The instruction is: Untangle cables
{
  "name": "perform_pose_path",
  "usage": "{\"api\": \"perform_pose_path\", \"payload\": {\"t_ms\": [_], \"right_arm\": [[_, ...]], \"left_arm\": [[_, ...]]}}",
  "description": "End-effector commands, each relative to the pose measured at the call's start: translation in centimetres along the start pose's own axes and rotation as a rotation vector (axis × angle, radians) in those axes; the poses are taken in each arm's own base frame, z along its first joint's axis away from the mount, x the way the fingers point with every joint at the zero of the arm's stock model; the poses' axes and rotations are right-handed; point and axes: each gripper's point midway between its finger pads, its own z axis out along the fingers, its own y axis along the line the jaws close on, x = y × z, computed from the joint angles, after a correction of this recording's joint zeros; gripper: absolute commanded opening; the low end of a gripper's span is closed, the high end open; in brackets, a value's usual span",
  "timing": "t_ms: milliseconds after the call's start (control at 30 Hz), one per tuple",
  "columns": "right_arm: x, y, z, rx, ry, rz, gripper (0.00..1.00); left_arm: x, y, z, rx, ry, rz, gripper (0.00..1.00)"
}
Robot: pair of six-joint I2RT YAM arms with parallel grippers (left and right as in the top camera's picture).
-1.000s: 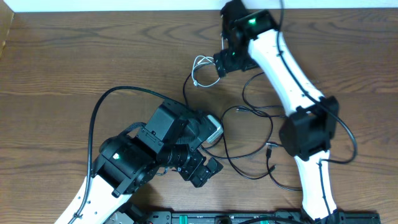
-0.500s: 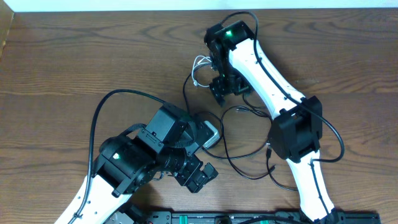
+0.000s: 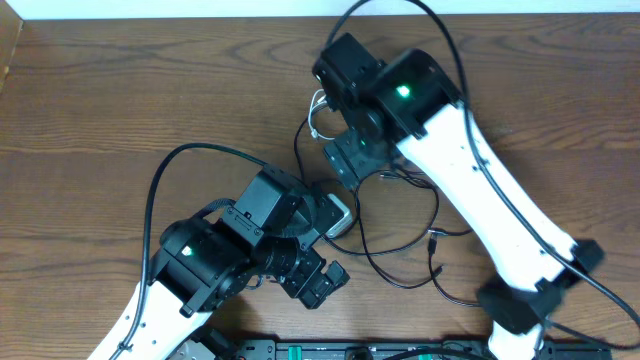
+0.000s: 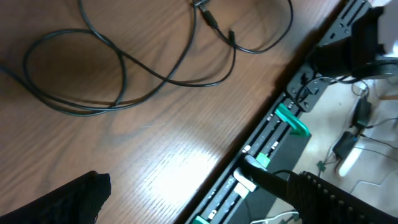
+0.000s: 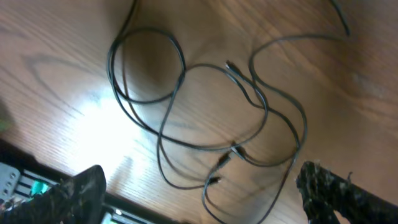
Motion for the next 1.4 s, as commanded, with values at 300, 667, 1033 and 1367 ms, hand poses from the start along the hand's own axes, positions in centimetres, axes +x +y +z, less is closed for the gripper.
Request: {"api": "perform_pose_path", "payload": {"t_ms": [300, 667, 1033, 1367], "right_arm": [[6.9, -1.4, 10.9, 0.165, 0.321, -0.221, 0.91], [5.0, -5.9, 18.4, 0.376, 0.202, -0.406, 0.94], [1.4, -7.1, 22.6, 0.083, -0.025, -0.167, 0.79], [0.8, -4.1, 21.2, -0.140, -0.049, 0.057, 0.01]], "left_arm": [[-1.7, 4.1, -12.1, -0.419, -0.418, -0.190, 1.00], [7.3, 2.6, -20.7, -0.490, -0.715, -0.385, 0.98], [7.6, 2.8, -18.8, -0.468, -0.642, -0.396, 0.98], [7.5, 2.7, -18.8, -0.461, -0.640, -0.395, 0.98]]}}
